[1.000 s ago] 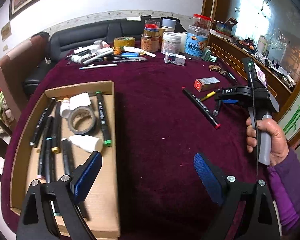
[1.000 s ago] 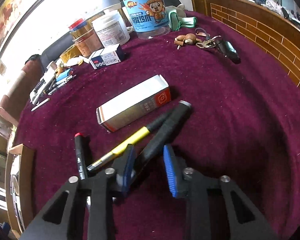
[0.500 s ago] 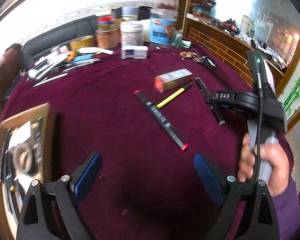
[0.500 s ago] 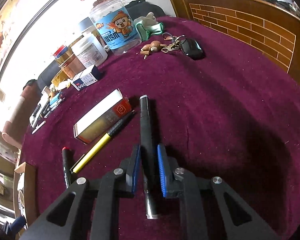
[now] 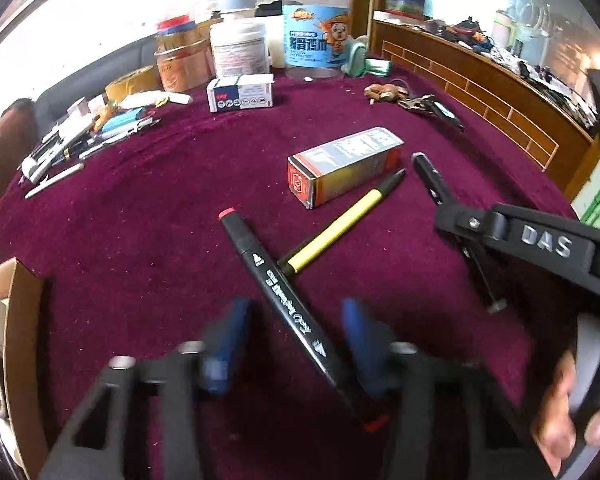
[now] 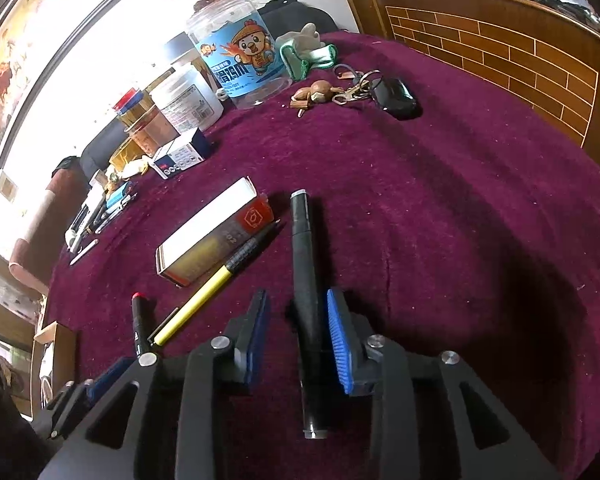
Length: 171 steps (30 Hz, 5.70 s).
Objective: Organize rigid objects
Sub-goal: 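Grasp the black marker beside the yellow pen with the right tool while the left tool grasps the red-capped marker, then lift both held markers and carry them toward the tray, then lower the red-capped marker into the tray with the left tool while the right tool lowers its marker there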
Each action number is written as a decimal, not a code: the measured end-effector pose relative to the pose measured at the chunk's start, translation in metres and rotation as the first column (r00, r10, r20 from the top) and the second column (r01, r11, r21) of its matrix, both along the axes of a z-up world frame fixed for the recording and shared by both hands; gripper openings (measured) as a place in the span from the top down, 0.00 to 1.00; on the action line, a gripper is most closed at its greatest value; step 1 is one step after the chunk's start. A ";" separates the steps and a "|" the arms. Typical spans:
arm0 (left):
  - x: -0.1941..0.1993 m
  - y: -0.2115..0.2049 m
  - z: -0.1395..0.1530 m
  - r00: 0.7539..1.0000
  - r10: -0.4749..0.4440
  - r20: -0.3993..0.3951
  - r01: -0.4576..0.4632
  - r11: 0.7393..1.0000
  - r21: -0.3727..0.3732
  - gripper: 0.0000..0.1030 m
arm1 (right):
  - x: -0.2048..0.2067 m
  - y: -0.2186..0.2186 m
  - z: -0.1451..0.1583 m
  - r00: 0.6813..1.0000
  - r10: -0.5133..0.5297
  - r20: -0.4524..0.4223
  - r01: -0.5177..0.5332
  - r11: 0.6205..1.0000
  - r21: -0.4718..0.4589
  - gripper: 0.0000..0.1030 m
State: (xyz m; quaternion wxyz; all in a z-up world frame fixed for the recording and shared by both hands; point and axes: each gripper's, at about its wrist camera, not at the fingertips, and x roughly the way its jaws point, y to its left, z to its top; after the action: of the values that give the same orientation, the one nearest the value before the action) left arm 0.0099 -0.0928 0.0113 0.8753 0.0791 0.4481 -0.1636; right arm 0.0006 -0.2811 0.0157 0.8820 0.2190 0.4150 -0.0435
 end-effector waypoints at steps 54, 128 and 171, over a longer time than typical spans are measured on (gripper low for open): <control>-0.050 0.014 -0.002 0.995 -0.091 0.035 0.092 0.995 -0.028 0.83 | 0.008 0.035 -0.001 0.999 0.020 -0.037 -0.032 0.937 -0.347 0.82; -0.161 0.149 0.047 0.996 0.040 0.076 -0.015 0.950 -0.313 0.86 | -0.095 0.130 0.053 0.959 0.284 0.003 -0.282 0.952 -0.116 0.86; -0.171 0.329 0.045 0.911 0.412 0.025 -0.353 0.809 -0.470 0.85 | -0.095 0.310 0.062 0.796 0.604 -0.044 -0.601 0.779 -0.181 0.86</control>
State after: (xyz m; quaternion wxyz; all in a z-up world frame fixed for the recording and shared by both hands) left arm -0.1608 0.2365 0.0567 0.9103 -0.2099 0.3478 -0.0791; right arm -0.0947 0.0293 0.0776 0.8694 -0.0078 0.4501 0.2037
